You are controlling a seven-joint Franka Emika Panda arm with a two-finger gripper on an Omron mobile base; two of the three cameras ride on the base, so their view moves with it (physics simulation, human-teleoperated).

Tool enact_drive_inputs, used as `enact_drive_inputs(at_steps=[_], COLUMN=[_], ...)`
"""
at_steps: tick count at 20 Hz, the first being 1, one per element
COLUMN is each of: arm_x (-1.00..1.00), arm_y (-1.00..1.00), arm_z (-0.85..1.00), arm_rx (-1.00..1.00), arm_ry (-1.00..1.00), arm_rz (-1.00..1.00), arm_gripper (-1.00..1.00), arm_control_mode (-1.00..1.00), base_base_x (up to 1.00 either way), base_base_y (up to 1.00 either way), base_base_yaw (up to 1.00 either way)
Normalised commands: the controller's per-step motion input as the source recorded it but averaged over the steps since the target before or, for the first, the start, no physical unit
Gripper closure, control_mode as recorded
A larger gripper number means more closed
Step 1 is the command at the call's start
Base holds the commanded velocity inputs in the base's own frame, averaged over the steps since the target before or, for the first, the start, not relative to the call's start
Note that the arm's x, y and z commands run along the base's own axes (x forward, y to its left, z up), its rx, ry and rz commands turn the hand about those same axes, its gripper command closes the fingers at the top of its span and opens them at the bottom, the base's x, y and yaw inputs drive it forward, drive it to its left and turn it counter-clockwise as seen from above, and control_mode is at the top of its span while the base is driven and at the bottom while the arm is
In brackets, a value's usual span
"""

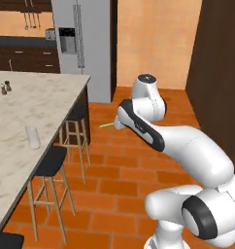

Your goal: Take a straw from the drawer in front and place it inside the glass cup on the dining counter.

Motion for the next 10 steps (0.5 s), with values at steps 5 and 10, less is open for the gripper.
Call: enact_drive_inputs(at_steps=[5,10], arm_x=[0.00,0.00], arm_y=[0.00,0.00], arm_z=[0.00,0.00], arm_rx=[0.00,0.00], arm_ry=[0.00,0.00], arm_rz=[0.00,0.00], arm_gripper=[1.00,1.00], arm_control_mode=[1.00,1.00], base_base_x=[1.00,0.97], base_base_y=[-0.44,-0.40], base_base_yaw=[0.57,0.62])
